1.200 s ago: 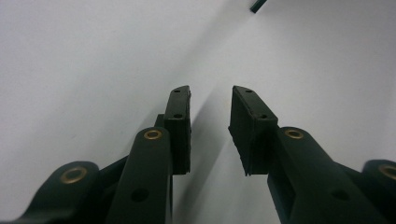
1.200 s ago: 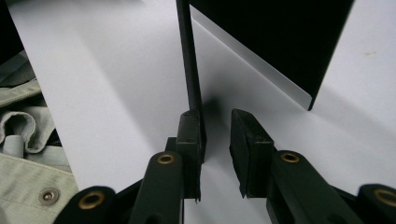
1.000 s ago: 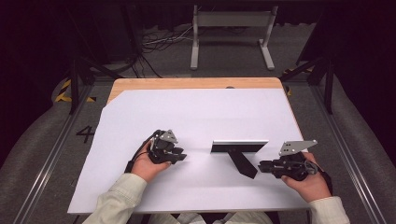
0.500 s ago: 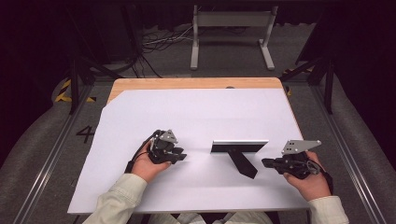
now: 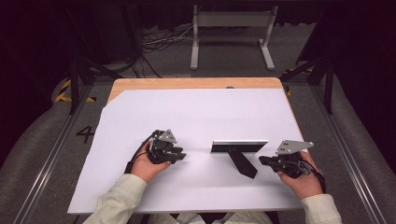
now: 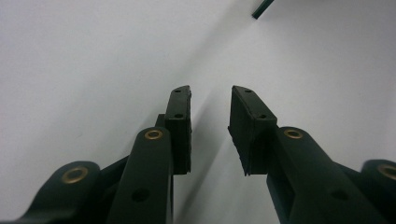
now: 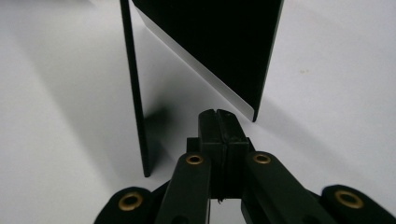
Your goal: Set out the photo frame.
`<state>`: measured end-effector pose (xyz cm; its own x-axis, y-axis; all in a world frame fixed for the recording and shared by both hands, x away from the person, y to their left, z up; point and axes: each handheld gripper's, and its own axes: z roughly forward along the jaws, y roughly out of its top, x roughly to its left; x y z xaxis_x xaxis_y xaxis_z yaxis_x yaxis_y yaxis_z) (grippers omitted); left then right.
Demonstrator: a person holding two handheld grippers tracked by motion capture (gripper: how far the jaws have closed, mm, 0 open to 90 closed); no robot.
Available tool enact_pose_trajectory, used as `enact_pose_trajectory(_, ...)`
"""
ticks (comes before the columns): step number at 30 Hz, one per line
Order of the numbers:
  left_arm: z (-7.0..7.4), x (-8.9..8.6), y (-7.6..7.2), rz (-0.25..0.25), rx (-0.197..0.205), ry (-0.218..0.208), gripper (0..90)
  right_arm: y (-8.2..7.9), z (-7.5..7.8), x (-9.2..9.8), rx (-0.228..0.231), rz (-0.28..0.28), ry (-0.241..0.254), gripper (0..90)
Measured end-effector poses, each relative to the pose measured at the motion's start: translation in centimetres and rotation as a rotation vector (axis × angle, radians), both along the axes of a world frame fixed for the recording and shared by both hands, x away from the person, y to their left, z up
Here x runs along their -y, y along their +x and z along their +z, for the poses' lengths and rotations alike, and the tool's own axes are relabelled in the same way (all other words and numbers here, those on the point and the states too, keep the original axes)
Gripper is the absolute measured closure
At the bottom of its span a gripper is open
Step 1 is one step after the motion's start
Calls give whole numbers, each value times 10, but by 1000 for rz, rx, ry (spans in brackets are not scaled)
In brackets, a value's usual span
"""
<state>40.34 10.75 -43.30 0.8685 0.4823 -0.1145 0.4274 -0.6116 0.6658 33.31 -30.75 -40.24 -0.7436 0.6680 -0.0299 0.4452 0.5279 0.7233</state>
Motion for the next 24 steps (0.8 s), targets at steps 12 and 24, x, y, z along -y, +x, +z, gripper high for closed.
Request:
enact_pose_trajectory(12,-2,-2,-1,6,-2,3,699,7,-13,-4,15,-1,-39,900)
enact_pose_trajectory(24,-2,-2,-1,4,-4,4,699,15,-22,-7,4,-17,-52,900)
